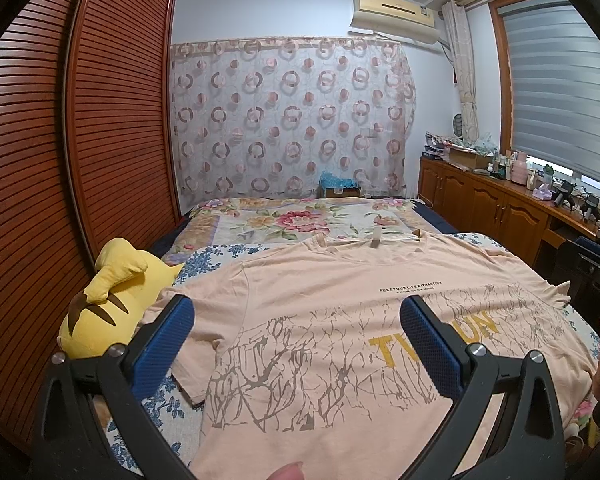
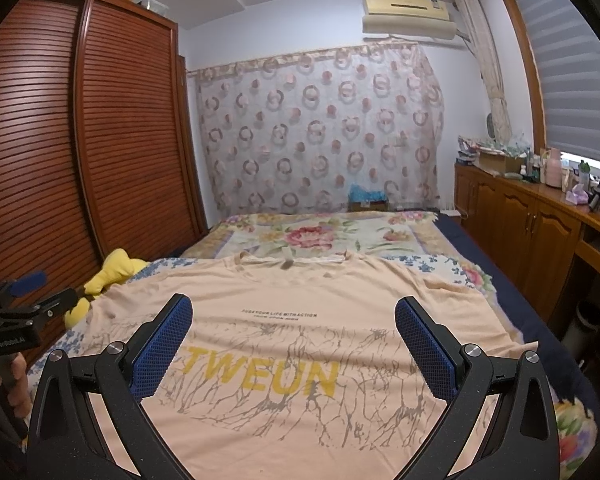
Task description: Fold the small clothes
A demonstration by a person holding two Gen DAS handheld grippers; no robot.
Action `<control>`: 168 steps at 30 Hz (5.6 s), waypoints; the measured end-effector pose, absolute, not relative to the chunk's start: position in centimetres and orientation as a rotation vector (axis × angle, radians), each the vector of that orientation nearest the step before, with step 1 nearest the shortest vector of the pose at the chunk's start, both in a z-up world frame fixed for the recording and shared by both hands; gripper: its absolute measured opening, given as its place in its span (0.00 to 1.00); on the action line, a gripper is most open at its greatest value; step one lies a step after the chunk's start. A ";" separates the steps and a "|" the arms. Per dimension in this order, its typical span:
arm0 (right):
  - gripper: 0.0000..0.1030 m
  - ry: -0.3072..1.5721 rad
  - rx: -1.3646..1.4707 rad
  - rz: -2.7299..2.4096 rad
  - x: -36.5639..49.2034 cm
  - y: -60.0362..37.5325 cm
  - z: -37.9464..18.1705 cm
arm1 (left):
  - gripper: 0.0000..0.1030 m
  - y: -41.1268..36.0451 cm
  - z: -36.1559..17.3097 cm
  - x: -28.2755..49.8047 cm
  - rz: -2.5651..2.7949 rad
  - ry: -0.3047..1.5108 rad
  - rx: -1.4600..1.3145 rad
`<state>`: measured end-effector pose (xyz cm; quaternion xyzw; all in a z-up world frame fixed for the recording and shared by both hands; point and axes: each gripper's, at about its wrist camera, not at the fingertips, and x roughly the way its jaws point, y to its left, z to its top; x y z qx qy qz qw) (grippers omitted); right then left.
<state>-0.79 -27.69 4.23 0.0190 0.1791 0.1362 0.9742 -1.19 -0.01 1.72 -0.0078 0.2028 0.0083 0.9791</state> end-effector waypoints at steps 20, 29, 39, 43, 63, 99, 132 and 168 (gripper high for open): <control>1.00 0.378 0.023 0.310 -0.9 -25.8 5.3 | 1.00 1.0 1.9 -0.9 0.033 0.442 0.001; 1.00 0.472 -0.078 0.397 2.2 -22.6 3.1 | 1.00 6.6 -0.9 1.2 0.039 0.537 0.002; 1.00 0.567 -0.162 0.519 5.9 -18.1 0.7 | 0.96 13.6 -3.4 3.6 0.045 0.653 -0.081; 1.00 0.601 -0.154 0.564 7.2 -16.6 0.2 | 0.87 15.3 -4.4 4.7 0.029 0.707 -0.119; 1.00 0.719 -0.146 0.690 8.9 -12.2 -2.0 | 0.10 17.8 -7.4 9.0 -0.016 0.907 -0.116; 0.97 0.683 -0.034 0.577 9.0 -19.5 -0.6 | 0.33 5.6 4.6 7.6 -0.271 0.620 0.002; 0.02 0.842 -0.340 0.859 15.2 -1.7 -4.0 | 0.52 13.8 -2.5 1.3 -0.099 0.617 -0.141; 0.39 0.773 -0.102 0.482 11.5 -25.6 -1.2 | 0.16 3.8 -5.3 7.2 -0.270 0.846 -0.040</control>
